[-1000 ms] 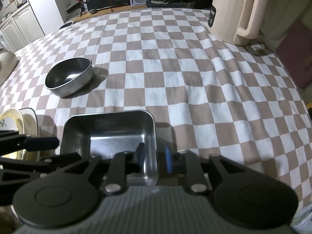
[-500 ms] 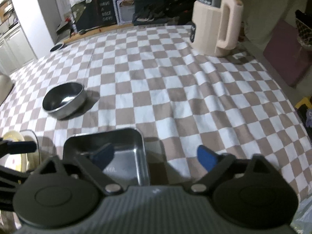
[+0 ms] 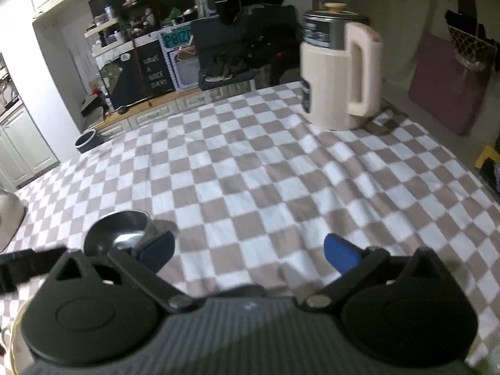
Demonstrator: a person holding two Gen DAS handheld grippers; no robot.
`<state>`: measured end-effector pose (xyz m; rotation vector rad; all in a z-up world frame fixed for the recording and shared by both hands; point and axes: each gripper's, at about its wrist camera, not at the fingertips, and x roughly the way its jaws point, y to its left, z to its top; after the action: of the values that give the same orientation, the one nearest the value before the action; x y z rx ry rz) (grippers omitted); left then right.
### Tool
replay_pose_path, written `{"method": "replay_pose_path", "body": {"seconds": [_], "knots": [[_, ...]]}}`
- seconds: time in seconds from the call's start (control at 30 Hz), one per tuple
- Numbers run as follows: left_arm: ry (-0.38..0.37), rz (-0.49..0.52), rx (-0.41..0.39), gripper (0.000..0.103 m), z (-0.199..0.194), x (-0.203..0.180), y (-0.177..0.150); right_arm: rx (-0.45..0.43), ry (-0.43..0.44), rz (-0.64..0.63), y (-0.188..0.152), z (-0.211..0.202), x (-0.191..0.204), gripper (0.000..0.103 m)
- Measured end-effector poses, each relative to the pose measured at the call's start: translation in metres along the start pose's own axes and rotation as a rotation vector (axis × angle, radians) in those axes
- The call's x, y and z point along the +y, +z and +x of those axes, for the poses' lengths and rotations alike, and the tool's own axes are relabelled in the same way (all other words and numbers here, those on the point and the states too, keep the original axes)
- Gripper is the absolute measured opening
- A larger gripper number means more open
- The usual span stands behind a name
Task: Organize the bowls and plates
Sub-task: 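Move both grippers to the oval steel bowl and close on its rim, then lift the oval steel bowl off the table with both grippers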
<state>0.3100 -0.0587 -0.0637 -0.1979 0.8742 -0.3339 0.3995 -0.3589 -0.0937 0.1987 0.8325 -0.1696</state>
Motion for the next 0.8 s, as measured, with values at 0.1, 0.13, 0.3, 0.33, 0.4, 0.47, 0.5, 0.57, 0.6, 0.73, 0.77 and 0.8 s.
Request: {"method": "replay_pose_path", "body": {"seconds": [0.1,0.13,0.3,0.33,0.4,0.47,0.5,0.57,0.6,0.73,0.77,0.8], "knots": [[0.027,-0.059,0.019,0.103,0.015,0.028,0.011,-0.001,0.014,-0.025,0.010,0.015,0.014,0.103],[0.038,-0.075,0.030,0.103,0.019,0.036,0.013,0.002,0.014,-0.025,0.013,0.019,0.020,0.103],[0.033,-0.171,0.129,0.101,0.043,0.066,0.021,0.067,0.105,0.059,0.029,0.049,0.029,0.094],[0.024,-0.184,0.145,0.100,0.047,0.069,0.020,0.090,0.128,0.074,0.031,0.056,0.032,0.088],[0.011,-0.204,0.169,0.085,0.054,0.073,0.018,0.133,0.166,0.069,0.033,0.069,0.040,0.077],[-0.006,-0.221,0.189,0.081,0.062,0.077,0.016,0.173,0.186,0.043,0.031,0.081,0.050,0.057],[-0.020,-0.230,0.196,0.080,0.066,0.078,0.015,0.190,0.189,0.032,0.031,0.086,0.057,0.052],[-0.043,-0.238,0.205,0.070,0.073,0.078,0.014,0.210,0.193,0.017,0.031,0.094,0.065,0.039],[-0.054,-0.237,0.211,0.065,0.076,0.078,0.014,0.214,0.199,0.013,0.031,0.096,0.068,0.037],[-0.077,-0.227,0.232,0.053,0.088,0.075,0.013,0.223,0.227,0.007,0.034,0.105,0.073,0.028],[-0.083,-0.231,0.237,0.049,0.090,0.075,0.012,0.228,0.225,-0.002,0.034,0.106,0.076,0.024],[-0.090,-0.236,0.242,0.043,0.091,0.075,0.011,0.234,0.222,-0.014,0.034,0.107,0.078,0.023]]}}
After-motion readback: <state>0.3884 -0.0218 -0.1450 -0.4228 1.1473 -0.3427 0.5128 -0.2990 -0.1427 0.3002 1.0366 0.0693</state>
